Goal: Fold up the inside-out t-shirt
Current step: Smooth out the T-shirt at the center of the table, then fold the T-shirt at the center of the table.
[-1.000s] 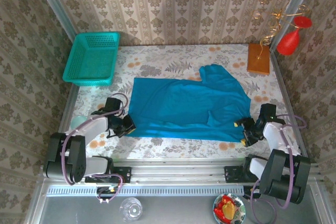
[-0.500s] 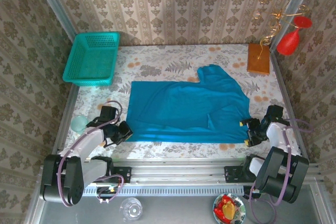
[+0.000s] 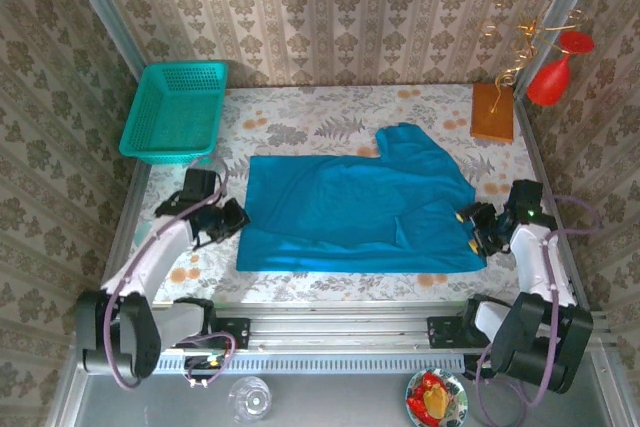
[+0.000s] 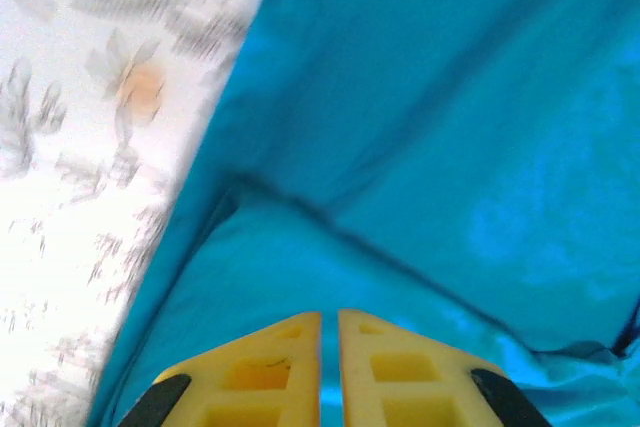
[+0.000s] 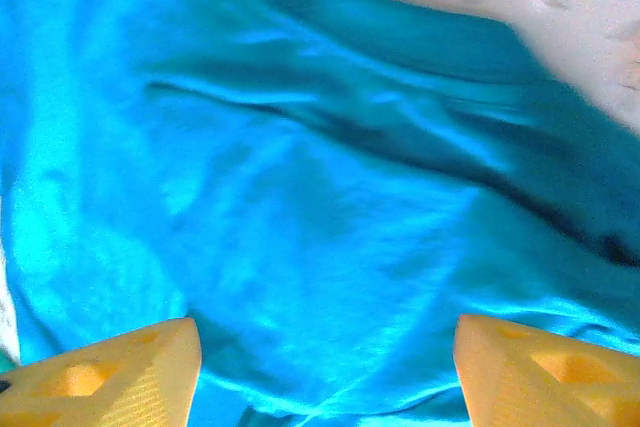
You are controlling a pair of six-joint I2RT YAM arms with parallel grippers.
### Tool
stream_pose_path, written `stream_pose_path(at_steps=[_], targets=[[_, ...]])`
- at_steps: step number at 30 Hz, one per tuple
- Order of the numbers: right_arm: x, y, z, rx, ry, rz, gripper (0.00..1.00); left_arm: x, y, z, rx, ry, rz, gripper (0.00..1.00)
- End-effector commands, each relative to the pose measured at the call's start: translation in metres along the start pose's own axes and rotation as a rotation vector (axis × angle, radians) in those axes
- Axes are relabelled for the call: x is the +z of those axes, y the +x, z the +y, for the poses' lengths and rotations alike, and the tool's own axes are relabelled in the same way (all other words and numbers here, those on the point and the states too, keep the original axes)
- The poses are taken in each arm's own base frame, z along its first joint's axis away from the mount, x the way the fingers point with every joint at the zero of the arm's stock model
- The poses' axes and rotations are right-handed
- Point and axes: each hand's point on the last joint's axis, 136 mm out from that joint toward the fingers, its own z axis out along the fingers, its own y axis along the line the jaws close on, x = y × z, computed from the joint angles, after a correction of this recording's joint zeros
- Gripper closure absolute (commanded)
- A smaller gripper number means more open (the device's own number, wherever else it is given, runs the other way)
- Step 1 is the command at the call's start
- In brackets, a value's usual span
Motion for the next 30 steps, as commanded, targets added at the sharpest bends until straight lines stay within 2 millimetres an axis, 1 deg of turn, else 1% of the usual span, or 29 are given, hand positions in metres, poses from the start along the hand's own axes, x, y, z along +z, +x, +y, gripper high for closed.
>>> stream_pose_path(at_steps=[1,4,7,10,11,12,17,21,24,26,30], targets=[[0.006,0.012,0.039,-0.174,-0.090,0.090,0.33,0.000,-0.019,-0.012,0.141,-0.003,0.010,0.84],[0.018,0.032,0.066,-0.306,-0.125,0.200,0.35,0.007,-0.044,-0.027,0.201,0.009,-0.001,0.81],[0.029,0.043,0.081,-0.440,-0.099,0.232,0.39,0.014,-0.072,-0.041,0.270,0.002,-0.009,0.77],[0.034,0.041,0.089,-0.512,-0.058,0.218,0.41,0.023,-0.106,-0.041,0.351,-0.087,-0.034,0.73],[0.041,0.041,0.089,-0.511,-0.046,0.236,0.41,0.026,-0.118,-0.040,0.372,-0.127,-0.039,0.72],[0.042,0.041,0.092,-0.515,-0.049,0.239,0.42,0.030,-0.129,-0.040,0.391,-0.157,-0.032,0.72],[0.044,0.031,0.098,-0.539,-0.025,0.219,0.42,0.057,-0.168,-0.042,0.481,-0.234,0.008,0.67],[0.043,0.025,0.105,-0.551,-0.018,0.206,0.41,0.080,-0.186,-0.040,0.528,-0.280,0.071,0.66],[0.043,0.022,0.111,-0.553,-0.019,0.203,0.41,0.091,-0.195,-0.041,0.547,-0.286,0.091,0.65],[0.045,0.020,0.114,-0.552,-0.017,0.207,0.41,0.098,-0.199,-0.039,0.555,-0.297,0.106,0.65],[0.046,0.018,0.117,-0.552,-0.016,0.208,0.41,0.112,-0.197,-0.033,0.562,-0.303,0.158,0.64]])
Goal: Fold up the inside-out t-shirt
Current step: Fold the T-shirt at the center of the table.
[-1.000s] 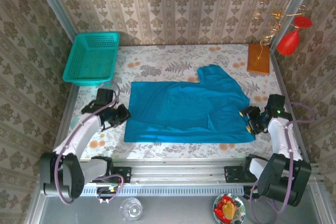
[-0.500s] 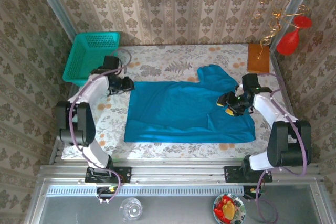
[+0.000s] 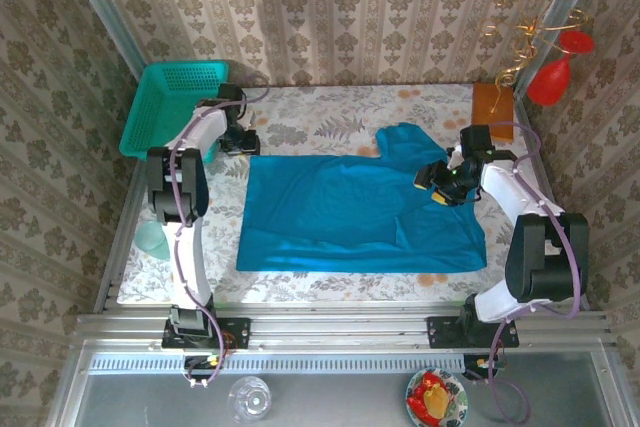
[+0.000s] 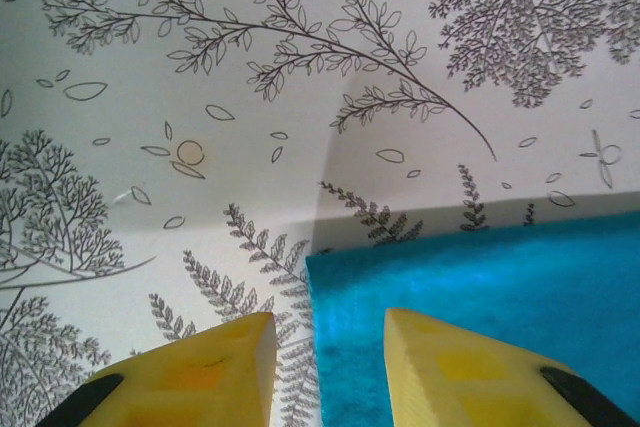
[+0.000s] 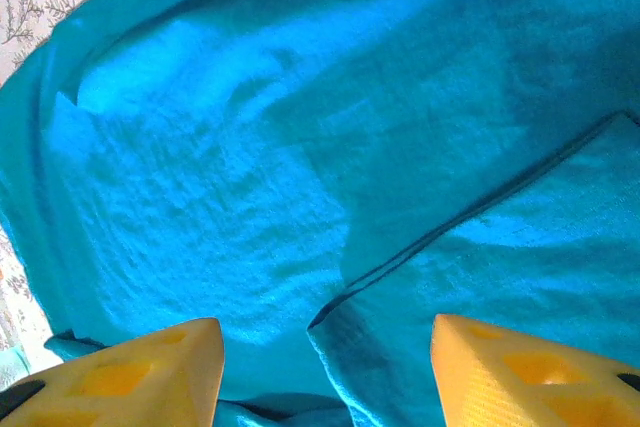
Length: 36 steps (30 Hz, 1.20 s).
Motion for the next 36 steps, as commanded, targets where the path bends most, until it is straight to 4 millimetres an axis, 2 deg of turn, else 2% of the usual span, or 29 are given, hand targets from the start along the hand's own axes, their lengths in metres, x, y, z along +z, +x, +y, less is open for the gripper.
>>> stream_pose_path(at_steps=[1,7,12,17,22,24,26,33,36], targets=[[0.000,-0.001,-0.001,-0.010,0.026,0.014,0.41,0.003,0.009,0.005,0.039,-0.007,0.069,0.64],[-0.001,-0.006,0.001,-0.017,0.029,0.012,0.41,0.021,0.014,0.003,0.039,0.016,0.119,0.64],[-0.004,-0.022,0.000,-0.049,0.080,-0.013,0.41,0.034,0.022,0.002,0.038,0.029,0.162,0.66],[-0.006,-0.051,-0.003,-0.107,0.164,-0.055,0.42,0.044,0.030,0.004,0.045,0.029,0.195,0.77],[-0.007,-0.084,0.003,-0.186,0.212,-0.090,0.44,0.041,0.027,0.006,0.052,0.018,0.185,0.91],[-0.005,-0.099,0.005,-0.225,0.233,-0.100,0.47,0.038,0.024,0.007,0.053,0.018,0.175,0.96],[-0.001,-0.112,0.006,-0.263,0.254,-0.102,0.54,0.035,0.023,0.006,0.055,0.021,0.167,1.00],[0.027,-0.158,0.010,-0.352,0.307,-0.060,0.65,0.029,0.022,0.005,0.053,0.028,0.157,1.00],[0.040,-0.175,0.015,-0.397,0.312,-0.039,0.66,0.027,0.022,0.006,0.050,0.027,0.150,1.00]])
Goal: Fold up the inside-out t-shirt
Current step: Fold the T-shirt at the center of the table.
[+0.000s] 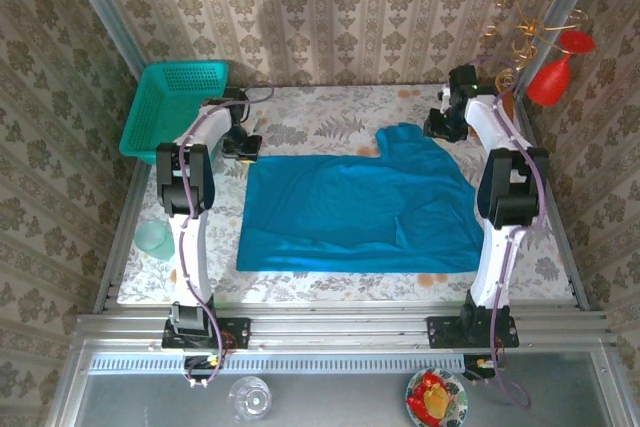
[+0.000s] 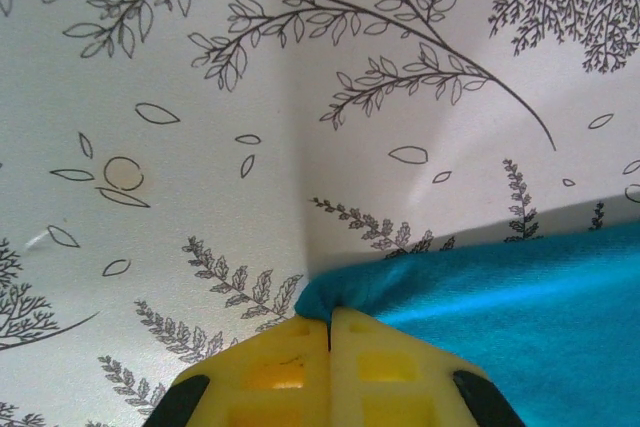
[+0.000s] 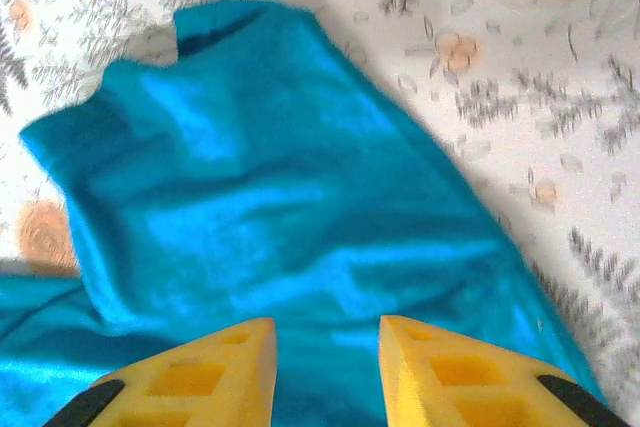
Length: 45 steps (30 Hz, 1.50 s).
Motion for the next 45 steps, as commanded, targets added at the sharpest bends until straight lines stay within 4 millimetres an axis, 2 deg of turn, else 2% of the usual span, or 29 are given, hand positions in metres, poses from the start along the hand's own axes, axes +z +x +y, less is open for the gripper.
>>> stream_pose_path(at_steps=[1,9,13,18,22,24,27,31,35,40,45], targets=[[0.013,0.000,0.000,-0.099,0.031,0.072,0.66,0.000,0.012,0.004,-0.001,0.005,0.036,1.00],[0.049,-0.025,-0.002,-0.198,0.101,0.096,0.66,-0.001,0.012,0.002,-0.006,0.020,0.035,1.00],[0.066,-0.034,0.002,-0.209,0.078,0.090,0.64,-0.002,0.013,0.002,-0.001,0.017,0.037,1.00],[0.088,-0.032,0.005,-0.239,0.074,0.104,0.63,-0.002,0.013,0.001,-0.003,0.024,0.037,1.00],[0.102,-0.029,-0.002,-0.279,0.135,0.113,0.63,-0.001,0.012,0.001,-0.006,0.028,0.032,1.00],[0.108,-0.027,-0.005,-0.289,0.156,0.123,0.65,-0.001,0.012,0.001,-0.005,0.027,0.032,1.00],[0.111,-0.028,-0.008,-0.286,0.181,0.118,0.74,0.000,0.013,0.002,-0.007,0.023,0.034,1.00],[0.099,-0.045,-0.014,-0.271,0.242,0.052,0.87,-0.003,0.005,0.005,-0.021,0.011,-0.007,1.00],[0.063,-0.071,-0.017,-0.244,0.294,-0.050,1.00,-0.015,-0.009,0.007,-0.053,0.008,-0.082,1.00],[0.015,-0.099,-0.014,-0.183,0.261,-0.173,1.00,-0.037,-0.026,0.010,-0.066,-0.013,-0.171,1.00],[-0.018,-0.104,-0.010,-0.143,0.217,-0.210,1.00,-0.060,-0.037,0.005,-0.062,-0.001,-0.256,1.00]])
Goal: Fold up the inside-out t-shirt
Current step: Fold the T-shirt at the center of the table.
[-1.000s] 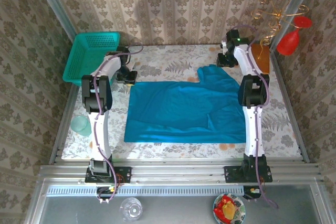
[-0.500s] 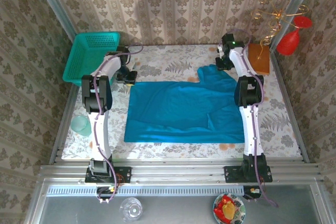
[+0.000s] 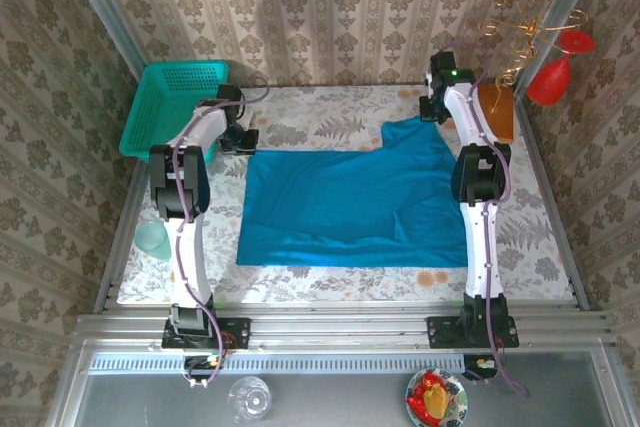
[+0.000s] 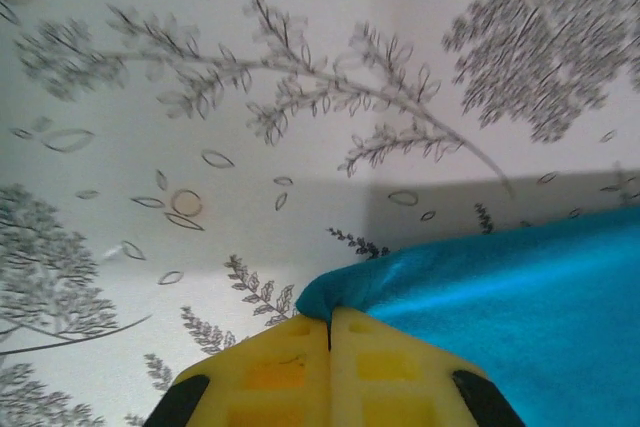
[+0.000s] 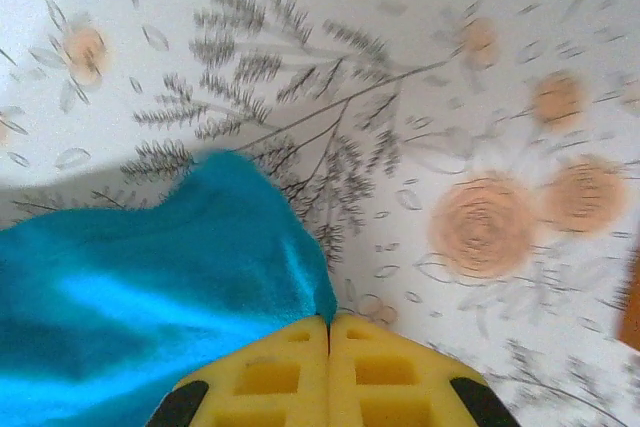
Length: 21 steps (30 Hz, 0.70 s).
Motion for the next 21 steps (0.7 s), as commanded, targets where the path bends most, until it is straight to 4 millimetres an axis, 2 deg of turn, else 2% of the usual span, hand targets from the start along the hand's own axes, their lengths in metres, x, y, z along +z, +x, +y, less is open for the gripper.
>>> stream_pose_path(at_steps=[1,7,11,16,21], targets=[[-0.058,-0.028,-0.009,0.059,-0.017,-0.119,1.00,-0.037,-0.023,0.001,-0.016,-0.008,-0.123,1.00],[-0.089,-0.017,-0.009,0.083,-0.040,-0.116,1.00,-0.055,-0.025,-0.001,-0.019,-0.008,-0.195,1.00],[-0.111,0.001,-0.013,0.108,-0.035,-0.123,1.00,-0.068,-0.017,-0.003,-0.026,-0.005,-0.237,1.00],[-0.129,0.038,-0.013,0.146,-0.045,-0.112,1.00,-0.081,0.001,-0.003,-0.043,-0.005,-0.273,1.00],[-0.138,0.083,-0.017,0.174,-0.035,-0.078,1.00,-0.084,0.027,-0.008,-0.067,0.028,-0.277,1.00]])
